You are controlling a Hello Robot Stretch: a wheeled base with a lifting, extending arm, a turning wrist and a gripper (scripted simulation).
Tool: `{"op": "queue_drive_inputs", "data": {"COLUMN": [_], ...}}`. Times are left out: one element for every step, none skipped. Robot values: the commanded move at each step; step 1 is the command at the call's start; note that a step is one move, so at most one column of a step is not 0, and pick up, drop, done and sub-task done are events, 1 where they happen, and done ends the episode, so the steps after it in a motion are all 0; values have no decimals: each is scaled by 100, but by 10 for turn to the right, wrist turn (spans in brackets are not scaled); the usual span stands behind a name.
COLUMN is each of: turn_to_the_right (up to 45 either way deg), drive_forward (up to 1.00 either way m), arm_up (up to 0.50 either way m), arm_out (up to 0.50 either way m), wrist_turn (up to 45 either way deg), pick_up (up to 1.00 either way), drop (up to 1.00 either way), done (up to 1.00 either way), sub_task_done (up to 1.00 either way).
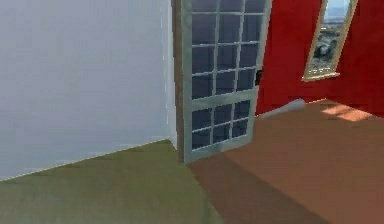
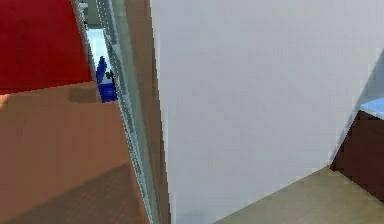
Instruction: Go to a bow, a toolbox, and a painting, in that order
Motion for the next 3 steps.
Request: {"op": "queue_drive_inputs", "data": {"turn_to_the_right": [210, 0, 360], "drive_forward": [0, 50, 0], "arm_up": [0, 0, 0], "arm_out": [0, 0, 0], "wrist_turn": [0, 0, 0], "pick_up": [0, 0, 0], "drop": [0, 0, 0], "done": [0, 0, 0], "sub_task_done": [0, 0, 0]}}
